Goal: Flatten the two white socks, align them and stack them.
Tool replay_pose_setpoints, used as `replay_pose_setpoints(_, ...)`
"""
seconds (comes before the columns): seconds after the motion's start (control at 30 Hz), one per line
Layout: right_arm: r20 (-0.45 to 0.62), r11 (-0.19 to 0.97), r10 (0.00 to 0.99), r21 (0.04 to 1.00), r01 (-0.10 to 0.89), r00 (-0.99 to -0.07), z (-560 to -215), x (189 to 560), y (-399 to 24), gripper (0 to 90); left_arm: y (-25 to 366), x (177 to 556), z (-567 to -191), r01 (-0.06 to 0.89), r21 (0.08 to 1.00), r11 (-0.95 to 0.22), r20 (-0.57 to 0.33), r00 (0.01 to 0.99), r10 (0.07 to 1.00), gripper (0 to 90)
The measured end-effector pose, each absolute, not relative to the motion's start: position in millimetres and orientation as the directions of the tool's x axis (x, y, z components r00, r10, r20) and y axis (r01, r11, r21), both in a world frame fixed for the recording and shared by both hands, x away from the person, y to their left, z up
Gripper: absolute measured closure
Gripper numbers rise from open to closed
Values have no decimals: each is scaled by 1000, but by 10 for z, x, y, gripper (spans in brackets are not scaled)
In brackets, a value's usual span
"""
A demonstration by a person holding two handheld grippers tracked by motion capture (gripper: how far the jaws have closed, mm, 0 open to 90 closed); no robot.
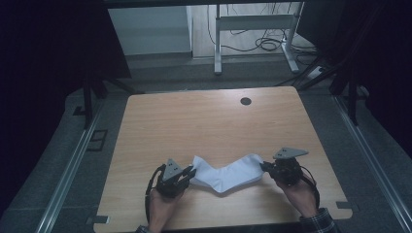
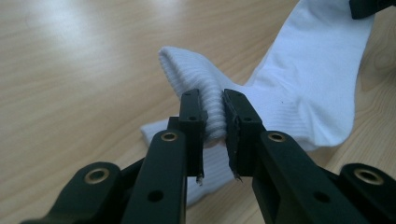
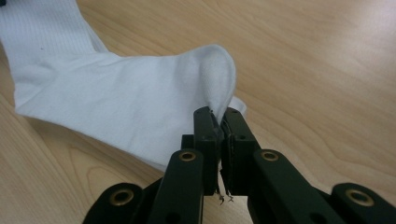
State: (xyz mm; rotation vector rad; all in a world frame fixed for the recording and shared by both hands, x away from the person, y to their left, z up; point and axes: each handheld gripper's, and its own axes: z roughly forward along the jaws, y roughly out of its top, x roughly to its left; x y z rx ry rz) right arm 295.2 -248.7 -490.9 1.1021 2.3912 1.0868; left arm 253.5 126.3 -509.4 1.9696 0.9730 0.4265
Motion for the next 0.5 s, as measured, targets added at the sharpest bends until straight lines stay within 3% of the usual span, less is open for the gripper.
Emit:
replay_pose_setpoints(0.2, 66, 428, 747, 714, 554, -661, -5077, 2985, -2481, 851, 1242, 2518, -5259, 506, 796, -332, -52, 604, 795, 746)
replay_pose_setpoints(0.4, 63, 447, 751, 684, 576, -658, -5212, 3017, -2473, 824, 1242, 2510, -5360, 550, 754, -361, -12, 560, 828, 569)
replay_pose_setpoints(0.5, 45, 462, 755, 671, 579, -654, -5218, 3001, -2478, 732, 1280, 2506, -5345, 556, 750, -359, -16, 558, 830, 475)
